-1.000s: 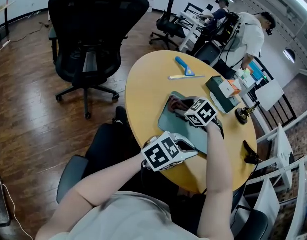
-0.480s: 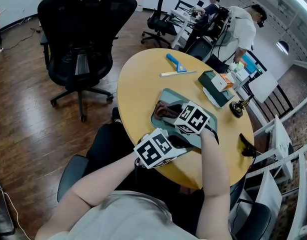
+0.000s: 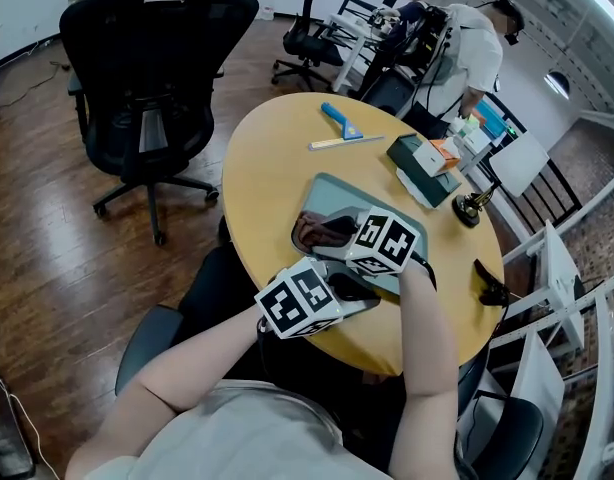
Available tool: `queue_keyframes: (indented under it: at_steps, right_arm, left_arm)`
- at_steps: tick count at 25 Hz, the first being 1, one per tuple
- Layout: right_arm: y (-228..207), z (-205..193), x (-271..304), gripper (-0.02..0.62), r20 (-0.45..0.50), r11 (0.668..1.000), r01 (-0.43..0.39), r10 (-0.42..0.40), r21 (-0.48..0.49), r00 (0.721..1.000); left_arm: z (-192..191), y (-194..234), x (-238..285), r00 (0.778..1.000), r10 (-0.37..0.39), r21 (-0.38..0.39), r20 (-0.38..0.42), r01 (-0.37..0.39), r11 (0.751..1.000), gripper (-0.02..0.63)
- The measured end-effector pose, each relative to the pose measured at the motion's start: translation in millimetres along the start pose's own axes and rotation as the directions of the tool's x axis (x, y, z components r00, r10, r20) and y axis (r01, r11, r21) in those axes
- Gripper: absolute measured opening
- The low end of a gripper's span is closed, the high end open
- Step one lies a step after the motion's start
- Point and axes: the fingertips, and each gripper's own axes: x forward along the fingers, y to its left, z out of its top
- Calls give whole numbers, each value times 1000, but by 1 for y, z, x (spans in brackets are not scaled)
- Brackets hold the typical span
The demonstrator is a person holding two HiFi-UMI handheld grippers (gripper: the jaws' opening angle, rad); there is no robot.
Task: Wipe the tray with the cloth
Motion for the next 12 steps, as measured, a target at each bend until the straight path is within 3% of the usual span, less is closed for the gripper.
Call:
queue_keyframes:
  at_steps: [4, 12]
  right_arm:
    - [4, 3, 3, 153, 5, 999, -30, 30, -12, 1000]
    - [6, -34, -26, 154, -34, 1000, 18, -17, 26, 999]
  left_arm:
    - [0, -5, 1, 1000, -31, 6, 3, 31, 999, 0]
    - [1, -6, -1, 1000, -31, 0, -3, 31, 1000, 0]
